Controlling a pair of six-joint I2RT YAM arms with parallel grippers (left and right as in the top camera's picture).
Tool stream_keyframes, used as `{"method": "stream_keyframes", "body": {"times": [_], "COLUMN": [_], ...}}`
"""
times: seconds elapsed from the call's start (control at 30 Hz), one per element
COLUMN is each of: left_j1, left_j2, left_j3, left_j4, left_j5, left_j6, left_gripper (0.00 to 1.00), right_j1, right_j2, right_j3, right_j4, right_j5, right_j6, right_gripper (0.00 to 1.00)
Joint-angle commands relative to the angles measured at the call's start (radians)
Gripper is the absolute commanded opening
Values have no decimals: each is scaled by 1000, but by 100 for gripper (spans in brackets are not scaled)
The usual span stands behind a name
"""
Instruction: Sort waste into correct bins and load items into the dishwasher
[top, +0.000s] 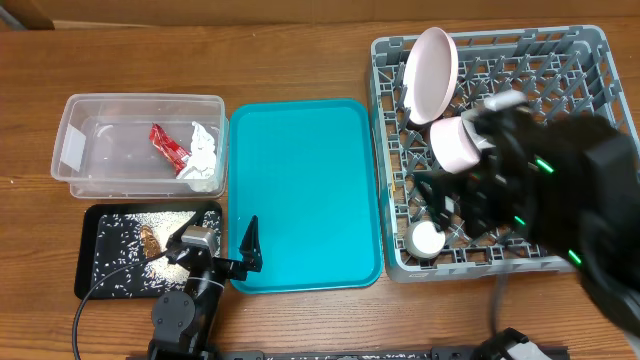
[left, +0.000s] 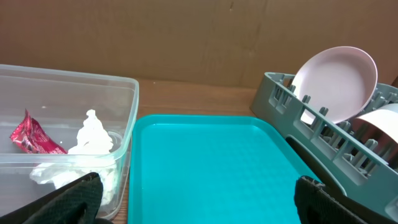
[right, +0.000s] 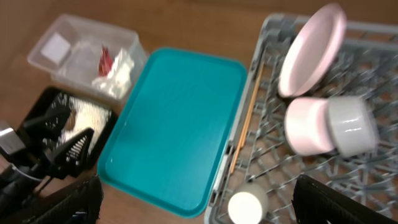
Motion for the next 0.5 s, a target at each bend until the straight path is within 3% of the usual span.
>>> {"method": "stream_keyframes", "body": {"times": [0.0,0.23,0.47], "left_j1": [6,6,6], "left_j2": [-10,-10,-10], "left_j3": [-6,-6,-6], "left_j4": [1,1,1], "left_j5": [-11,-11,-11], "left_j6": [20,20,20], "left_gripper": [100,100,100], "right_j1": [-14,-106,-209], "right_j2": [-105,-254,-401], "right_j3": [-12,-195,-605], "right_j4": [51,331,673], "right_j5": [59,68,48], "right_j6": [-4,-4,-1], "right_gripper": [100,100,100]}}
